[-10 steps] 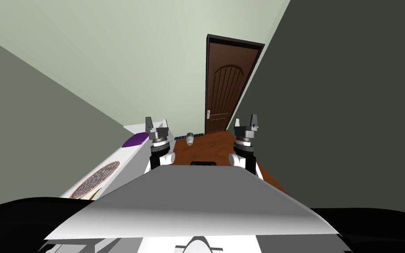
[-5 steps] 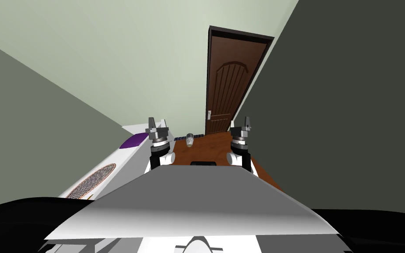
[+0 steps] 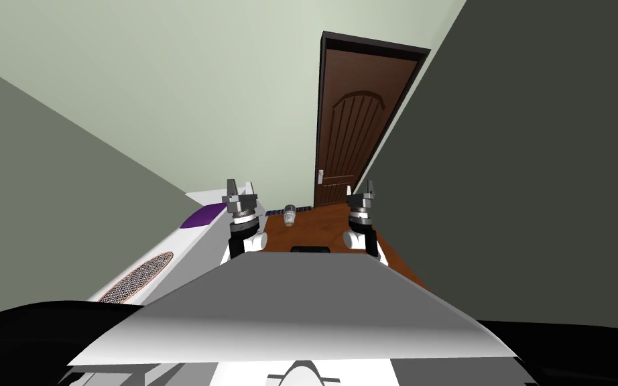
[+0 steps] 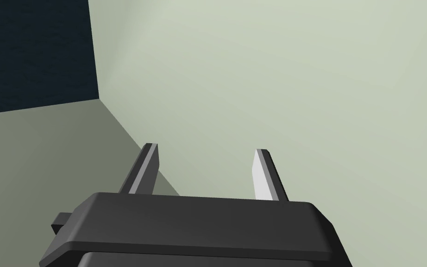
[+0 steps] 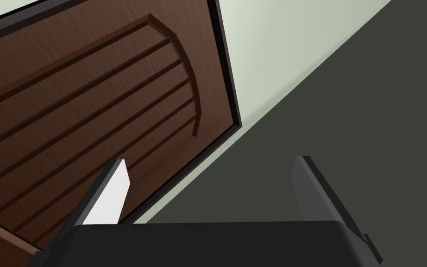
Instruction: Pull the door open
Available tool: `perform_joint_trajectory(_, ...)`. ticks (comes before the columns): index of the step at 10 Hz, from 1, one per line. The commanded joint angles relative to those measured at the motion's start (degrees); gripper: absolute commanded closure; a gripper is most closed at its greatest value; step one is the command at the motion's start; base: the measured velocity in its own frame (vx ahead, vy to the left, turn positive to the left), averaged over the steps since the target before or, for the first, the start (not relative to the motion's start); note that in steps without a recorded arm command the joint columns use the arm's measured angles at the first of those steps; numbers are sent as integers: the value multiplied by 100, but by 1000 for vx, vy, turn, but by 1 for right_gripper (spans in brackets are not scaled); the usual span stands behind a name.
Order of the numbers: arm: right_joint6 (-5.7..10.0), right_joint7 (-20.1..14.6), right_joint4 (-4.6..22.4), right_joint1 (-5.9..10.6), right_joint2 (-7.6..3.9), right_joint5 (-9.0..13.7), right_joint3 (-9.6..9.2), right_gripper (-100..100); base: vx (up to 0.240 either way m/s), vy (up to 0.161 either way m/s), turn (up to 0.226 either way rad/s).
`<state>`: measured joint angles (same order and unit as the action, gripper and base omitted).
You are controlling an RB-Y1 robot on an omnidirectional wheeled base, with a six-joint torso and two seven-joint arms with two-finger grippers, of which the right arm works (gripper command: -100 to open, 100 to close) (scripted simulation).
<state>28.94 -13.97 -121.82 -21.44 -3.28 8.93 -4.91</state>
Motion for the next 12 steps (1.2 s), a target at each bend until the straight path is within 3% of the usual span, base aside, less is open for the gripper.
perform_joint_trajectory(1, 5, -159, 208, 98, -57, 151, -45, -100, 89, -25, 41)
perform_joint_trajectory(12, -141, -1289, 1566, 804, -455, 1307, -370, -100, 96, -30, 49)
